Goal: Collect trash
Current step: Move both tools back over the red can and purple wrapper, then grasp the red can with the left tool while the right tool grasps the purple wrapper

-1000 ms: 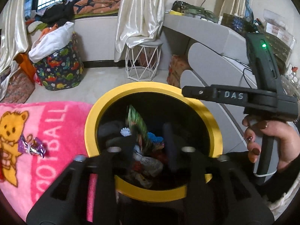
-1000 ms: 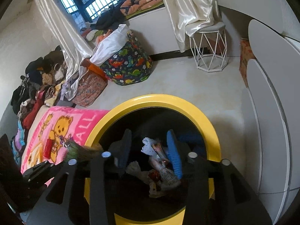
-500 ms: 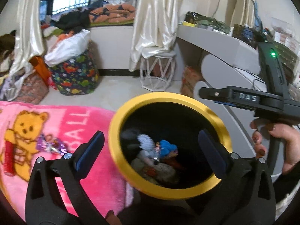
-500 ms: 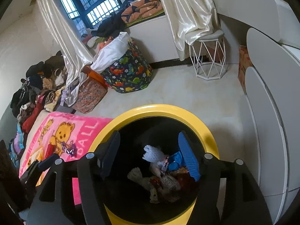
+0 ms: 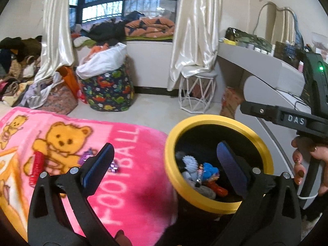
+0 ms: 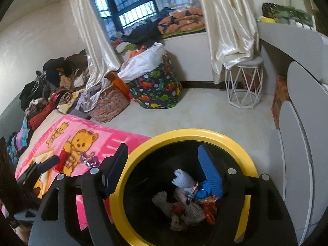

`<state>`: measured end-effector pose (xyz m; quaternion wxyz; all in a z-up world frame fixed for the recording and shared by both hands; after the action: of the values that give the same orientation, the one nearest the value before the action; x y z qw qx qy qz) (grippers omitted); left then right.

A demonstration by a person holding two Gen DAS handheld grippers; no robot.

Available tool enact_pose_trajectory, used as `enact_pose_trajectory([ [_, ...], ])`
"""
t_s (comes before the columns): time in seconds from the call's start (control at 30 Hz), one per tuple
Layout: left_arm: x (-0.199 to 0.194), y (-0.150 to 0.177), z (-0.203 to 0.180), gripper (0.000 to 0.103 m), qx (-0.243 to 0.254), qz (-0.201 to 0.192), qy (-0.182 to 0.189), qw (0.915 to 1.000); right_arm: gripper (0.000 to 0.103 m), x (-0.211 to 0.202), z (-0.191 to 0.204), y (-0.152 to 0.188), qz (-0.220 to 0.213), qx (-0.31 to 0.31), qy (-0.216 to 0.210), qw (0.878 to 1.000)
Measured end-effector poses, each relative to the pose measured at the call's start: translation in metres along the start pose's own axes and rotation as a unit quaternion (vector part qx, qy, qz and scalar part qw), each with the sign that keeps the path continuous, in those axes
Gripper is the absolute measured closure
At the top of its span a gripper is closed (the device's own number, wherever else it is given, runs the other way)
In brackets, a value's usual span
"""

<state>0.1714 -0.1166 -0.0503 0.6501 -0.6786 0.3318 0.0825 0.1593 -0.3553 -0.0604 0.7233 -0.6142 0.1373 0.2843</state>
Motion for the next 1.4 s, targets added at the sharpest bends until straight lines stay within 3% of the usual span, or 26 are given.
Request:
enact_pose_trajectory([
  [0.43, -0.025, -0.003, 0.075, 0.011, -0.046, -0.025, -0.067, 0.9964, 0.035, 0.022, 0.074, -0.001, 0.005, -0.080, -0.059, 0.995],
  [0.57, -0.030, 0.003, 0.108, 0.011, -0.073, -0.023, -0.092, 0.9928, 0.035, 0.039, 0.101, 0.001, 0.026, -0.107, -0.074, 0.991],
  [1.0, -0.038, 0.022, 0.197, 0.011, -0.152, -0.006, -0.159, 0.9754, 0.038, 0.123, 0.181, 0.019, 0.127, -0.169, -0.118, 0.970],
  [1.2, -0.025, 0.032, 0.228, 0.013, -0.187, 0.016, -0.165, 0.9684, 0.043, 0.165, 0.198, 0.027, 0.176, -0.171, -0.110, 0.963],
  [1.37, -0.006, 0.036, 0.236, 0.020, -0.188, 0.033, -0.155, 0.9692, 0.047, 0.195, 0.202, 0.032, 0.208, -0.162, -0.099, 0.959],
  [1.4, -0.002, 0.038, 0.238, 0.022, -0.187, 0.037, -0.157, 0.9691, 0.052, 0.201, 0.203, 0.034, 0.216, -0.160, -0.097, 0.958],
])
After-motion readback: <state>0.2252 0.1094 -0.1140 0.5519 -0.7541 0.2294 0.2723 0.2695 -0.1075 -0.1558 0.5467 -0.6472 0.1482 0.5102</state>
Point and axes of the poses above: each gripper's, at about its wrist camera, not at the fingertips, and x roughly the way its jaws point, z to its left, y to its underside, the point moved 2 cm from there along x, roughly the way its jaws point, and after that the axes turned 6 degrees about -x, right-handed, at the moved point
